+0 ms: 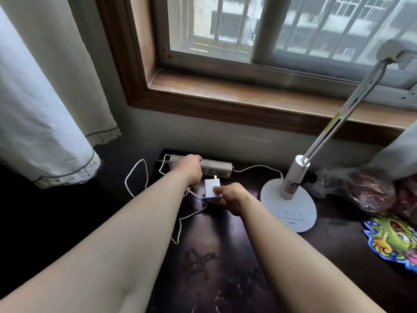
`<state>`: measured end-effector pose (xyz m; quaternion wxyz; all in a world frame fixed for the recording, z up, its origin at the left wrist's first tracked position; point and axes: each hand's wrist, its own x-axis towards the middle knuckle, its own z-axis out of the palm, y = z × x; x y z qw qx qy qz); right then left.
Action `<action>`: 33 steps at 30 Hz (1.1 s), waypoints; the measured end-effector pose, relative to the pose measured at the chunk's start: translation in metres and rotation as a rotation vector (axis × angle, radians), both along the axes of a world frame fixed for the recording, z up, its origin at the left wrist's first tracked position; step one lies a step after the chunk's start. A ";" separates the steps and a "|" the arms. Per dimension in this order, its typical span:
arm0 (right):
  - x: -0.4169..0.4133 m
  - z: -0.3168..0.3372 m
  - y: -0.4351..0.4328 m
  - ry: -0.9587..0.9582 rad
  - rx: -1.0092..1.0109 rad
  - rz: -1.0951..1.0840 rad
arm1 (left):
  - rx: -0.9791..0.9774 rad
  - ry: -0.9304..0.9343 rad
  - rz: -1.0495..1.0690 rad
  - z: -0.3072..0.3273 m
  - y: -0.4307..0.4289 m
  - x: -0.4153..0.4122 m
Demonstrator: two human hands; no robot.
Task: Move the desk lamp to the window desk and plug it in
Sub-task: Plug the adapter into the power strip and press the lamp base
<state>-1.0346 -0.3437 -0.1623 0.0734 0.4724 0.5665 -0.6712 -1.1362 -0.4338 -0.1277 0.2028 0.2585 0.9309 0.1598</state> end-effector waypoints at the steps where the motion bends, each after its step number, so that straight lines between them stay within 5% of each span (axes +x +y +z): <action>1: -0.004 -0.003 0.000 0.020 -0.049 -0.030 | -0.039 0.038 -0.044 -0.004 0.004 -0.005; 12: -0.028 -0.028 -0.005 0.026 -0.095 -0.069 | -0.224 0.173 -0.268 -0.024 0.020 -0.034; 33: -0.035 -0.020 -0.002 0.067 -0.131 -0.196 | -0.073 -0.025 -0.200 -0.033 0.034 -0.048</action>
